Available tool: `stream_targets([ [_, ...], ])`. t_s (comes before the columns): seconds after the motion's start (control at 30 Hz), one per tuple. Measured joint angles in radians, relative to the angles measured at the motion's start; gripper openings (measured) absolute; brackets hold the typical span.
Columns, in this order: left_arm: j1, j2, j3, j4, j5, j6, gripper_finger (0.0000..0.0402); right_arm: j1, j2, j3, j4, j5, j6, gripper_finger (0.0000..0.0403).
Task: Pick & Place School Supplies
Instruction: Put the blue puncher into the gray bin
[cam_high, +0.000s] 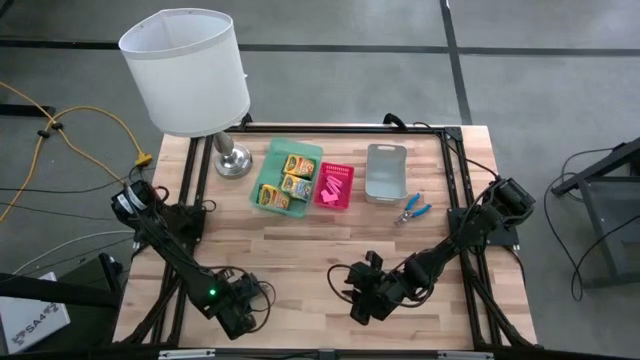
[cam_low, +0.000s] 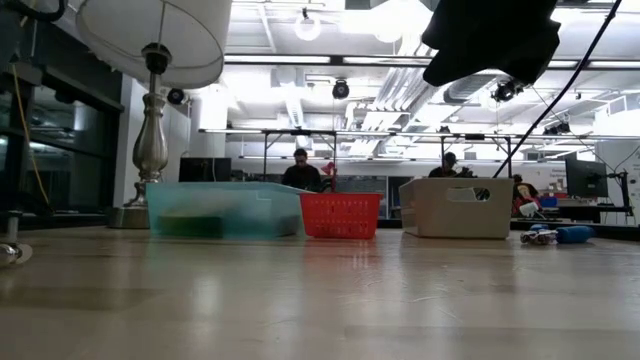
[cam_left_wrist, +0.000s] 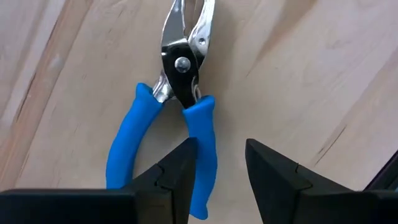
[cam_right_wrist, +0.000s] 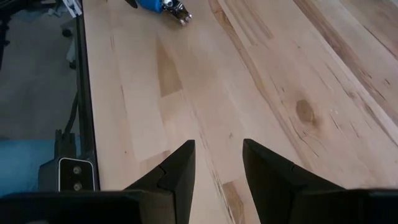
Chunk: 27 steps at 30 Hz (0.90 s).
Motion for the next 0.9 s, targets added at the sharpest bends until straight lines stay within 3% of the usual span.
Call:
stream_targets([
  [0.9, -0.004, 0.004, -0.005, -0.022, 0.031, 0.019, 0.0138, 0.002, 0.0, 0.0, 0.016, 0.0, 0.0, 0.0126],
])
